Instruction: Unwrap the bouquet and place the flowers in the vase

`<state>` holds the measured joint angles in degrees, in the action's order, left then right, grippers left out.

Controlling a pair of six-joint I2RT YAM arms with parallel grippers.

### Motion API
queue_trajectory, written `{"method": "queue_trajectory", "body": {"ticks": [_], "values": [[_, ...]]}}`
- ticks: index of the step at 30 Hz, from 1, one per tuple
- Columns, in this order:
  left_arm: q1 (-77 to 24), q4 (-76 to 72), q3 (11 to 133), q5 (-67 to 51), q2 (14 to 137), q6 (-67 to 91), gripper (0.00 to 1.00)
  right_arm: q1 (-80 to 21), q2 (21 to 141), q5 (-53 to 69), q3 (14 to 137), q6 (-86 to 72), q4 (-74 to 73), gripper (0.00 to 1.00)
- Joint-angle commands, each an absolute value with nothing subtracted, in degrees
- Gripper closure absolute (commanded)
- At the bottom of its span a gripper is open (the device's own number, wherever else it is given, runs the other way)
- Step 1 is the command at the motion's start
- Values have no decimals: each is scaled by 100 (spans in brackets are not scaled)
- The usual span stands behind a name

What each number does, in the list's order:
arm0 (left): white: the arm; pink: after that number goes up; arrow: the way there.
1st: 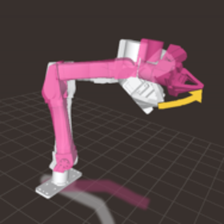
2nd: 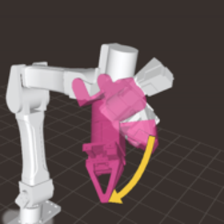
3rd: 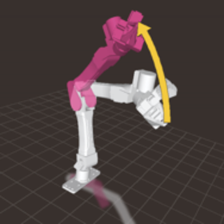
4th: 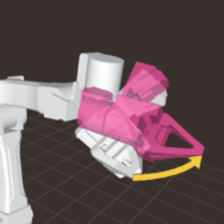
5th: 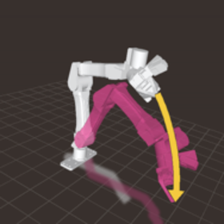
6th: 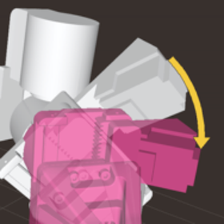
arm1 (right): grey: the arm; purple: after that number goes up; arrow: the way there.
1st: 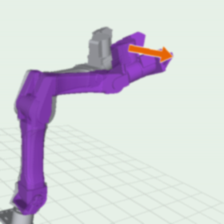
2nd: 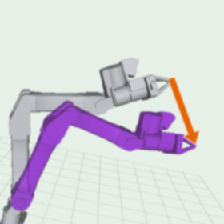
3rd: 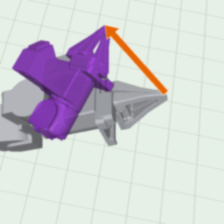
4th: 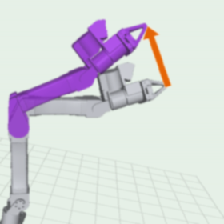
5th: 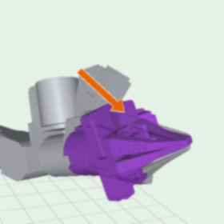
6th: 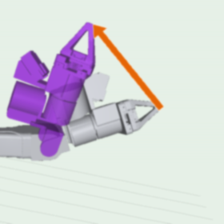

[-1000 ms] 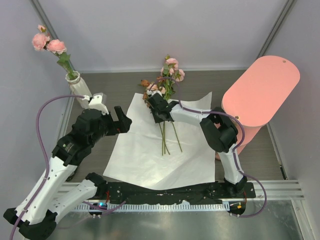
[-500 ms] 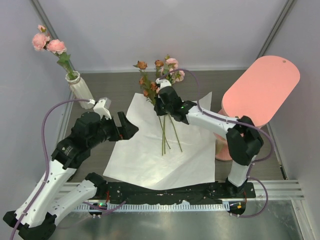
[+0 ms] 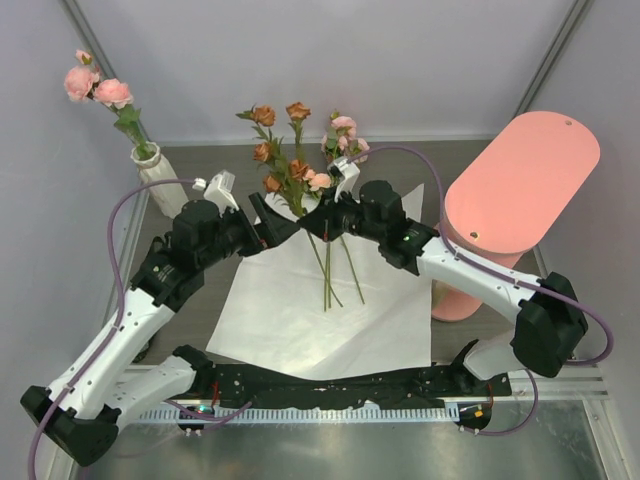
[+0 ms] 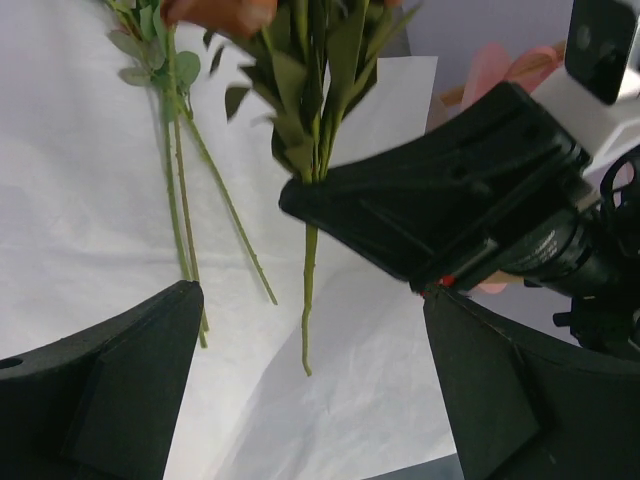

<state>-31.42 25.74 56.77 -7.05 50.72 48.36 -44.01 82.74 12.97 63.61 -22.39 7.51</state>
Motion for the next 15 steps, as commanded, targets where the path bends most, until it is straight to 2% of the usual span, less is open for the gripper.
{"method": "queue_trajectory", "body": {"ticks": [1, 9, 15], "values": [[-3129, 2215, 6143, -728, 5421, 4984, 7, -4421, 7691, 2240, 5907, -2259, 1467, 99], [-3129, 2409, 6495, -993, 5845, 5168, 30, -4535, 7225, 2548, 5449, -2092, 1775, 99], [-3129, 2329, 6618, -1283, 6055, 5212, 38, -4755, 7269, 2558, 5520, -1741, 1459, 99]]}}
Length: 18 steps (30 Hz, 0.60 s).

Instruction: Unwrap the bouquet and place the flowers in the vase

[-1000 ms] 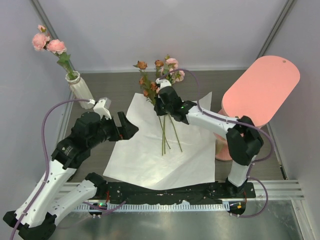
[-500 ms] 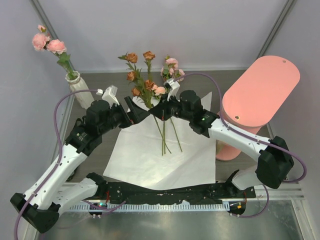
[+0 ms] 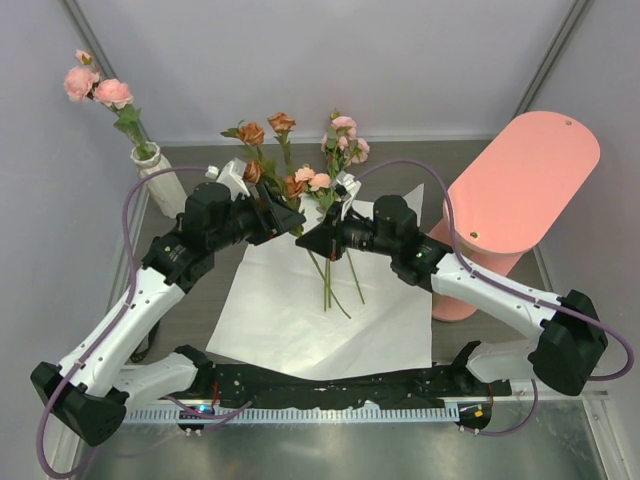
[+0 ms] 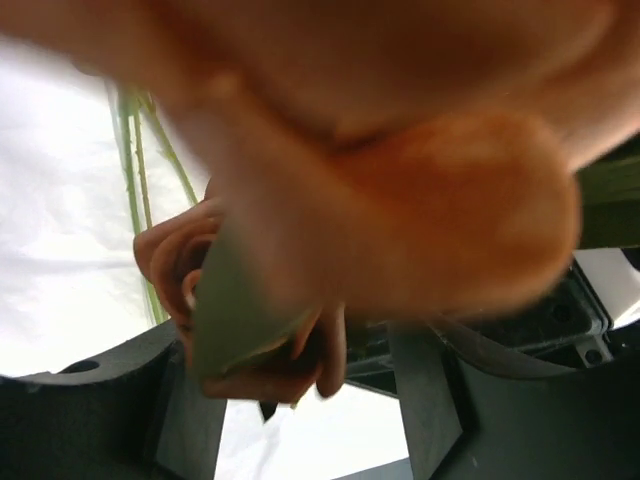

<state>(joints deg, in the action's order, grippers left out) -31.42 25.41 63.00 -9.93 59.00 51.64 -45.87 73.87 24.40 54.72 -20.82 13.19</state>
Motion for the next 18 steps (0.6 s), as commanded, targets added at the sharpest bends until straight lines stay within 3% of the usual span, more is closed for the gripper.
{"method": "queue_trajectory", "body": {"ticks": [1, 7, 10, 11, 14, 18], "values": [[-3129, 2399, 6662, -1283, 6082, 5177, 40, -4798, 7251, 2514, 5520, -1671, 1415, 99], [-3129, 2900, 7048, -1125, 6284, 4914, 67, -5045, 7216, 2233, 5537, -1327, 1134, 99], [-3129, 3181, 7250, -837, 6319, 4633, 87, -5159, 7216, 2049, 5572, -1336, 1046, 96], [-3129, 3338, 7329, -687, 6302, 4536, 96, -5177, 7216, 1883, 5598, -1362, 881, 82], [-3129, 3882, 7786, 243, 6258, 3939, 100, -5177, 7155, 970, 5721, -1643, 372, 55], [-3129, 4753, 9066, 2175, 6503, 2963, 100, -5010, 6777, 238, 5792, -1881, -263, 41]]}}
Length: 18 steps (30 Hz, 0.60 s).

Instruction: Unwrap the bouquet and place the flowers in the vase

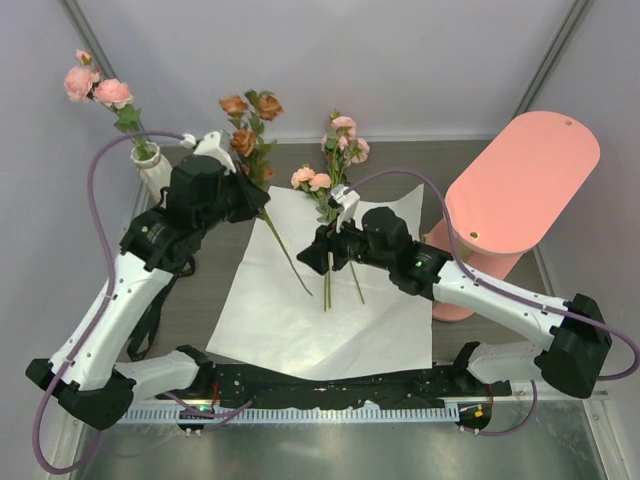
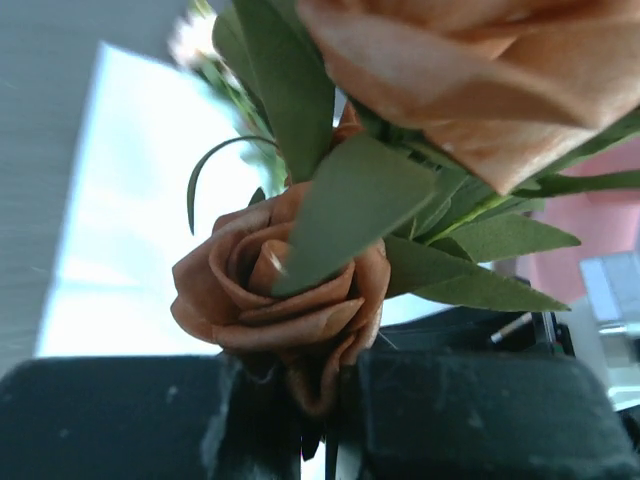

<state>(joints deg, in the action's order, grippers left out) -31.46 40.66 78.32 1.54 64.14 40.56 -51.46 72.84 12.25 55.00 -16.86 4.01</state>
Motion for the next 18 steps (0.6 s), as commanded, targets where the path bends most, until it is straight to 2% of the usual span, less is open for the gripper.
{"method": "queue_trajectory", "body": {"ticks": [1, 5, 9, 12, 18], "values": [[-3129, 5007, 9323, 2919, 6591, 2675, 100, -4958, 6533, 63, 5748, -1863, -385, 37], [-2998, 4809, 10413, 4329, 7187, 1874, 100, -4922, 5916, -412, 5616, -1530, -659, 34], [-2585, 4395, 11677, 4947, 7838, 1293, 100, -4913, 5546, -562, 5502, -1248, -896, 34], [-2364, 3711, 12049, 5638, 8172, 793, 100, -4896, 5405, -519, 5414, -1292, -1054, 34], [-2145, 1119, 11822, 6590, 8463, -980, 100, -4904, 5063, -80, 4906, -1748, -976, 34]]}}
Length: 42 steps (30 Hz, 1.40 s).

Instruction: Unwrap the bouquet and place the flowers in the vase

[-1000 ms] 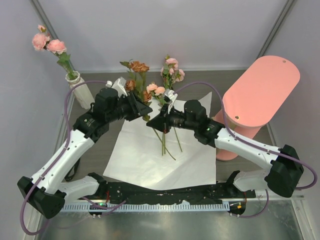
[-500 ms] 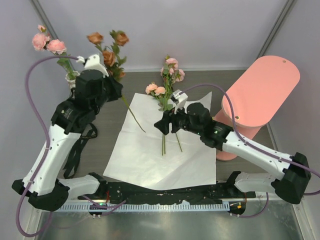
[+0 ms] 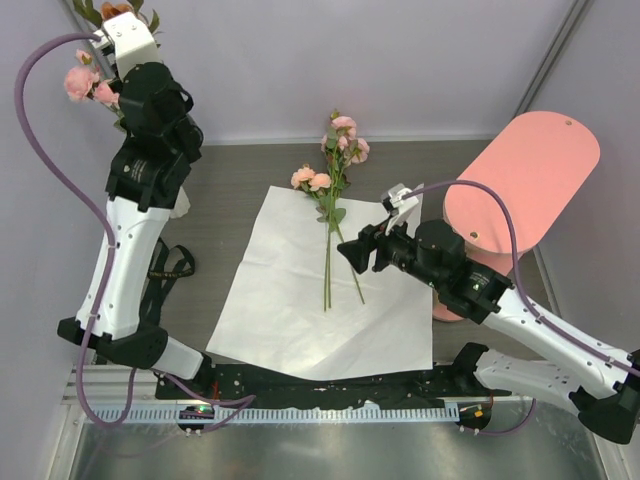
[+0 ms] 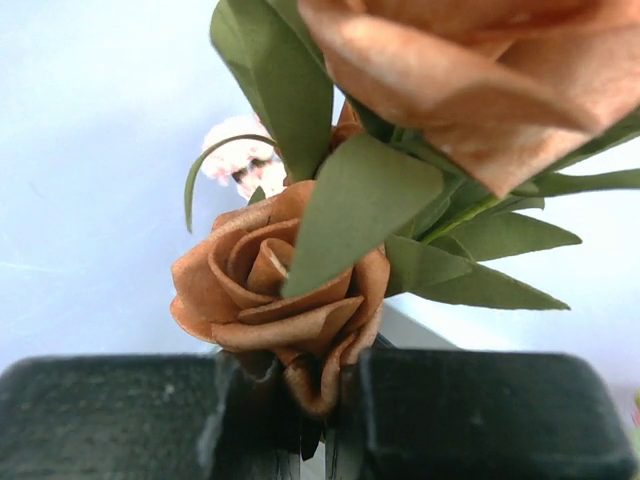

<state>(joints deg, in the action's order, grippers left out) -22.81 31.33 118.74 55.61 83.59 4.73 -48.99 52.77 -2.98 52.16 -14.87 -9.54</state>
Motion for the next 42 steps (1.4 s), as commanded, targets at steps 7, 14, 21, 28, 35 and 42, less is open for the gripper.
{"method": "queue_trajectory", "body": {"ticks": [7, 14, 21, 28, 35, 42], "values": [[-1557, -368, 11408, 6626, 8613, -1178, 100, -4904, 4957, 132, 4658, -1872, -923, 34], [-1011, -677, 11022, 6443, 8727, -608, 100, -4904, 4957, 141, 4588, -1749, -888, 34], [-800, -825, 10811, 6320, 8973, -404, 100, -4904, 4940, 106, 4570, -1661, -914, 34], [-651, -1520, 10266, 6363, 9149, -449, 100, -4896, 4939, 88, 4500, -1652, -932, 35], [-580, -1749, 9906, 6433, 9307, -273, 100, -4904, 4931, 26, 4509, -1661, -975, 35], [-492, -1898, 9651, 6767, 9518, -185, 97, -4904, 5027, 62, 4526, -1696, -976, 35]]}}
